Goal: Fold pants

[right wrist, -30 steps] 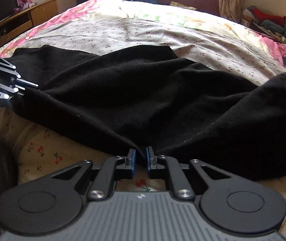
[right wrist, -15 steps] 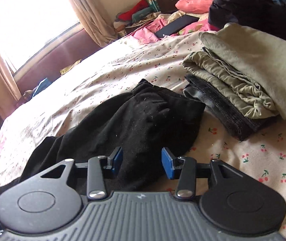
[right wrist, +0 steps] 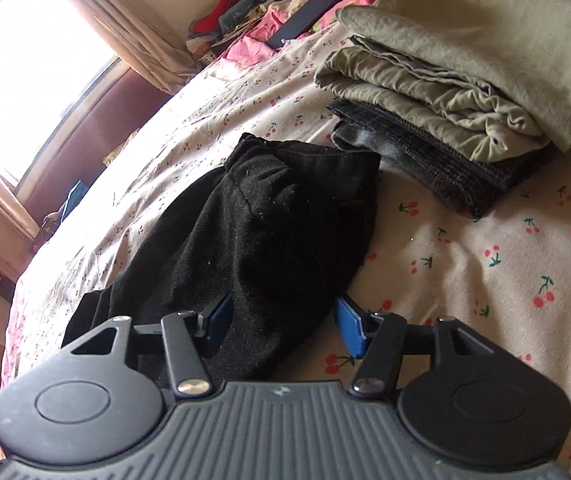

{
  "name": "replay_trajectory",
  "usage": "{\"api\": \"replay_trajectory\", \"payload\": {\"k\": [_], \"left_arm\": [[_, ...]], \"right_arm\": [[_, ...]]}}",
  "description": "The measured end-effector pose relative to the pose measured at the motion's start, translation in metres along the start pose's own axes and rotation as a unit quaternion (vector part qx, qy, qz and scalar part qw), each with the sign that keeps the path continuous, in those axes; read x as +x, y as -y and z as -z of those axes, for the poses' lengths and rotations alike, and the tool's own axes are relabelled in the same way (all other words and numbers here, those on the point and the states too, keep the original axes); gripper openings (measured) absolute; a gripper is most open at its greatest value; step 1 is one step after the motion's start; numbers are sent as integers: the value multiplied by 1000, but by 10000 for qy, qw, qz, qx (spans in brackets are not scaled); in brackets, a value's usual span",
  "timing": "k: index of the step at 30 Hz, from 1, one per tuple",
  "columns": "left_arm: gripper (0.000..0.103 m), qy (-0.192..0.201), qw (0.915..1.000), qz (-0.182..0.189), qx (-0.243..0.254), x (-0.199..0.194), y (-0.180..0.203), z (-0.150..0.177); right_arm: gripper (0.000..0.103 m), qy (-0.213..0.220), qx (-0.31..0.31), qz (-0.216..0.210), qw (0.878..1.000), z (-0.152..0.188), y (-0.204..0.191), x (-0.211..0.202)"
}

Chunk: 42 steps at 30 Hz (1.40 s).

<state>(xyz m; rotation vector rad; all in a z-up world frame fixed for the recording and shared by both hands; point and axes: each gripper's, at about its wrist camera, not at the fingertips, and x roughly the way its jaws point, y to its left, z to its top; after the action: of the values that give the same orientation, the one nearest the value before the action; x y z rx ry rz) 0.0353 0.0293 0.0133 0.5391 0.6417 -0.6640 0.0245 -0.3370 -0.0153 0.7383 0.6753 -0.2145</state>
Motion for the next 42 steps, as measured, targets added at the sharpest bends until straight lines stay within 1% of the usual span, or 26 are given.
{"api": "replay_trajectory", "payload": {"k": [1,3,4,5,7,9,11,13,15,16,17,18,19,20,22,23,25,27,28,29,30,34,36,38,40,42], "left_arm": [[36,58,10000,-39,59,-2,4,-2],[37,140,9996,-112,216,-3,10,-4],[38,165,9994,-133,284,-2,13,-5],[39,177,9992,-123,334,0,15,-6],[39,197,9989,-53,432,4,21,-10],[39,272,9983,-6,520,5,26,-14],[40,347,9979,80,543,6,29,-17],[40,359,9977,99,564,9,31,-19],[41,359,9975,80,604,13,34,-22],[41,370,9975,71,603,14,34,-23],[41,378,9975,78,584,15,34,-25],[41,395,9976,91,564,14,34,-26],[41,418,9976,92,548,14,34,-28],[41,444,9975,101,532,13,34,-29],[41,517,9976,162,438,10,34,-32],[41,543,9977,208,362,10,34,-32],[43,469,9982,310,202,15,35,-30],[44,202,9990,386,141,28,41,-26],[44,82,9991,417,87,32,42,-23],[44,18,9990,436,17,32,41,-19],[44,30,9991,423,-25,27,39,-16],[46,251,9989,132,-361,-11,17,-1],[47,363,9972,-171,-625,-36,-2,12],[49,381,9935,-523,-935,-60,-23,33],[52,301,9880,-858,-1247,-76,-46,59],[53,107,9795,-1311,-1528,-90,-69,89]], "right_arm": [[58,-50,229,-117,9997,-2,1,6],[53,-32,480,-248,9985,-6,0,10],[38,40,449,-269,9986,-8,-2,11],[17,102,399,-215,9989,-10,-4,11],[11,163,398,-244,9988,-15,-3,9],[11,204,119,-136,9996,-17,-9,3],[19,193,-393,26,9990,-13,-19,-3],[20,322,-607,14,9976,-9,-24,-6],[32,406,-613,-71,9973,-14,-24,0],[39,332,-472,-108,9983,-18,-23,7],[40,248,-305,-163,9991,-21,-20,13],[37,175,-118,-214,9995,-25,-17,19],[17,178,-17,-211,9996,-27,-15,20],[6,240,46,-214,9995,-28,-14,15],[5,584,-12,-563,9967,-32,-20,-8],[4,783,-135,-627,9949,-34,-25,-20],[4,967,-166,-609,9933,-39,-26,-25],[5,777,-73,-213,9967,-39,-17,-4],[8,332,-135,180,9992,-37,-12,20],[14,-60,-175,412,9990,-33,-8,35],[18,-182,-249,507,9982,-27,-8,38],[31,328,-809,585,9945,-18,-22,-5],[32,624,-1185,851,9873,-12,-33,-27],[32,873,-1853,989,9738,0,-56,-47],[32,897,-2470,720,9622,18,-85,-54],[32,657,-3000,276,9513,42,-119,-48]]}}
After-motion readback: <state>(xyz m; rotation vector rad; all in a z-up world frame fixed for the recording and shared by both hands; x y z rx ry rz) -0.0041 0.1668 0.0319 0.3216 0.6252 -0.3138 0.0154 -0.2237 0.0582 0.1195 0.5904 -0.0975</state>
